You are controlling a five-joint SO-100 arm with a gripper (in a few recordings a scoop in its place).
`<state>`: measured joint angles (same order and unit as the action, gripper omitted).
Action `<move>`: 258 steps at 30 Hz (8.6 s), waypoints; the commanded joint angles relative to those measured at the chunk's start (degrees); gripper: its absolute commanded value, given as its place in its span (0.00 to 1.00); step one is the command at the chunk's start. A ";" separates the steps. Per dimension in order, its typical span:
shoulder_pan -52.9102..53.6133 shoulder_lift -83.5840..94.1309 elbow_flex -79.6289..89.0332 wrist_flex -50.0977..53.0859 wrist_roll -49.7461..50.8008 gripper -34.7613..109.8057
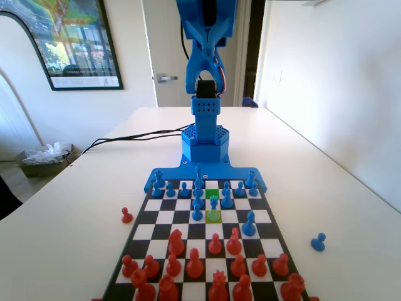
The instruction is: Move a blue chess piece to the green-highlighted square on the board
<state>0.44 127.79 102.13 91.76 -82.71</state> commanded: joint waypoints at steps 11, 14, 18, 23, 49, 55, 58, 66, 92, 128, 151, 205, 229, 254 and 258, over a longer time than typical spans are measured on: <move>-0.62 -15.12 -4.04 -2.90 3.43 0.26; -0.62 -17.40 -2.55 -5.54 5.45 0.26; -0.53 -18.81 0.18 -10.72 11.87 0.26; -1.14 -19.07 1.49 -13.10 20.04 0.25; 0.00 -31.38 14.68 -32.26 50.45 0.30; -0.53 -33.57 14.68 -32.87 52.03 0.29; -0.53 -33.66 15.56 -33.66 52.73 0.29; -1.49 -34.45 15.82 -34.89 54.76 0.30; -3.43 -41.57 16.26 -38.32 55.55 0.31; -2.46 -46.67 18.63 -45.00 52.47 0.28; -4.83 -38.76 20.48 -39.20 51.68 0.25; -3.96 -30.67 34.98 -42.63 49.92 0.25; -3.52 -30.94 37.09 -44.65 48.25 0.25; -2.55 -30.23 33.75 -41.66 46.76 0.33; -1.85 -29.62 31.82 -39.20 46.14 0.32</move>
<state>-1.67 93.69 137.02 50.36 -35.60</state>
